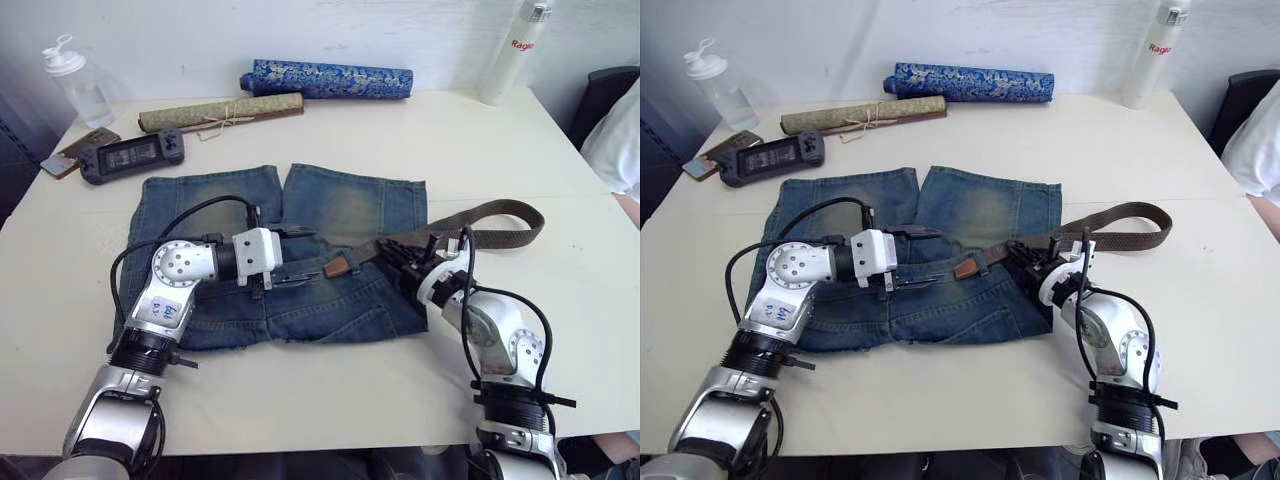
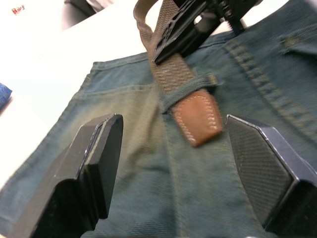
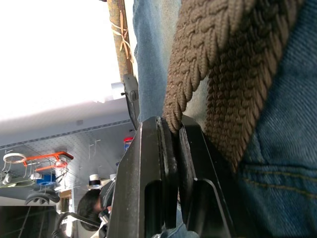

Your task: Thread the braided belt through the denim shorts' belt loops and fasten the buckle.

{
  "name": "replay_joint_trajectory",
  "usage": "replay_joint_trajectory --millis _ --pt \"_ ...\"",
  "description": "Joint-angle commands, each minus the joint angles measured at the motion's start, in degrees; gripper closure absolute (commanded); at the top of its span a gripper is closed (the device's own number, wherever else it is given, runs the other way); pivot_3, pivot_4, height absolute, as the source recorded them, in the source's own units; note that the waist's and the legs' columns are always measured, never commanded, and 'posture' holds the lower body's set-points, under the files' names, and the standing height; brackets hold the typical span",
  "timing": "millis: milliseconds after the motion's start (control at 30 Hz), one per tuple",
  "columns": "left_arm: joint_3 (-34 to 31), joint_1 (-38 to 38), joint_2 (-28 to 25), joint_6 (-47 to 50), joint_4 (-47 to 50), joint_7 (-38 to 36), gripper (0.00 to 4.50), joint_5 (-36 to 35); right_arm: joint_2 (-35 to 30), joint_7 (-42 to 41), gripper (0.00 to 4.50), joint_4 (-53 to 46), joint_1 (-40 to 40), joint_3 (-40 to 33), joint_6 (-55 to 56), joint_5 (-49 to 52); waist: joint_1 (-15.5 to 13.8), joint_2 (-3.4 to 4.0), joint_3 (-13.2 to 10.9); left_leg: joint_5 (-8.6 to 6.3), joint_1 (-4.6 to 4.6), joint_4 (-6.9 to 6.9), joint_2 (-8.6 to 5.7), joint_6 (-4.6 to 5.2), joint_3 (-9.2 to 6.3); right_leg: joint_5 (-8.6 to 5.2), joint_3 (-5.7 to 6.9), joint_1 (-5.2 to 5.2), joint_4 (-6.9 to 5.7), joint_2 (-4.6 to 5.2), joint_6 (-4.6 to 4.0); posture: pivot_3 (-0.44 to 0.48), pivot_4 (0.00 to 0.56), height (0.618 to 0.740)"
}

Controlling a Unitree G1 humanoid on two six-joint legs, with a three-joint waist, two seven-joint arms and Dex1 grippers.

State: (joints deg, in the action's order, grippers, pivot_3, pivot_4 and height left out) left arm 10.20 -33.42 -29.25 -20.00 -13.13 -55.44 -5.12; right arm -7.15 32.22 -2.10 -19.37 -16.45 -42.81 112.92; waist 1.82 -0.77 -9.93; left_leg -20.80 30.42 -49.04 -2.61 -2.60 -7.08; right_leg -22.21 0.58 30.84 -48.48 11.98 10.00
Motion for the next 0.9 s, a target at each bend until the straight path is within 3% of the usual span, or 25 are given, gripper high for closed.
replay_joint_trajectory --millis 33,133,267,467,900 --pt "0.93 1.26 1.13 -7.08 -0.61 1.65 0.87 2.61 0.32 1.48 4.50 0.50 2.44 2.72 -0.38 -1.29 0.02 0.00 0.00 0.00 0.00 0.00 0.00 0.00 0.00 0.00 -0.01 0.00 0.00 -0.01 0.00 0.000 0.150 0.637" --pt "1.43 2.02 1.05 -12.82 -2.60 4.28 0.87 6.61 0.73 1.18 4.50 0.26 2.51 2.81 0.39 -1.66 0.01 0.00 0.00 0.00 -0.02 0.01 0.05 0.00 -0.01 0.00 -0.02 0.00 0.01 -0.07 0.00 0.000 0.150 0.637" --pt "1.46 2.12 0.66 -21.42 -4.73 13.93 0.87 17.62 0.73 0.28 4.50 -0.10 2.50 2.81 0.78 -2.50 -0.10 -0.01 0.01 -0.01 -0.04 0.01 0.08 0.02 -0.01 0.00 -0.03 0.00 0.01 -0.11 0.00 0.000 0.150 0.637" --pt "1.35 2.35 1.53 -24.85 -7.45 26.18 0.87 27.61 0.71 -0.77 4.50 -0.88 1.95 3.01 1.48 -3.62 -0.10 -0.02 0.07 -0.01 -0.13 0.02 0.09 0.02 0.00 0.00 -0.06 -0.04 -0.02 -0.15 0.00 0.000 0.150 0.637" --pt "3.75 0.26 2.40 -24.45 -8.94 33.37 0.87 30.50 0.63 -1.87 4.50 -2.19 2.32 4.18 1.20 -4.52 -0.06 0.00 0.10 -0.01 -0.19 0.02 0.10 0.03 -0.06 0.00 -0.09 -0.05 -0.05 -0.22 0.00 0.000 0.150 0.637"
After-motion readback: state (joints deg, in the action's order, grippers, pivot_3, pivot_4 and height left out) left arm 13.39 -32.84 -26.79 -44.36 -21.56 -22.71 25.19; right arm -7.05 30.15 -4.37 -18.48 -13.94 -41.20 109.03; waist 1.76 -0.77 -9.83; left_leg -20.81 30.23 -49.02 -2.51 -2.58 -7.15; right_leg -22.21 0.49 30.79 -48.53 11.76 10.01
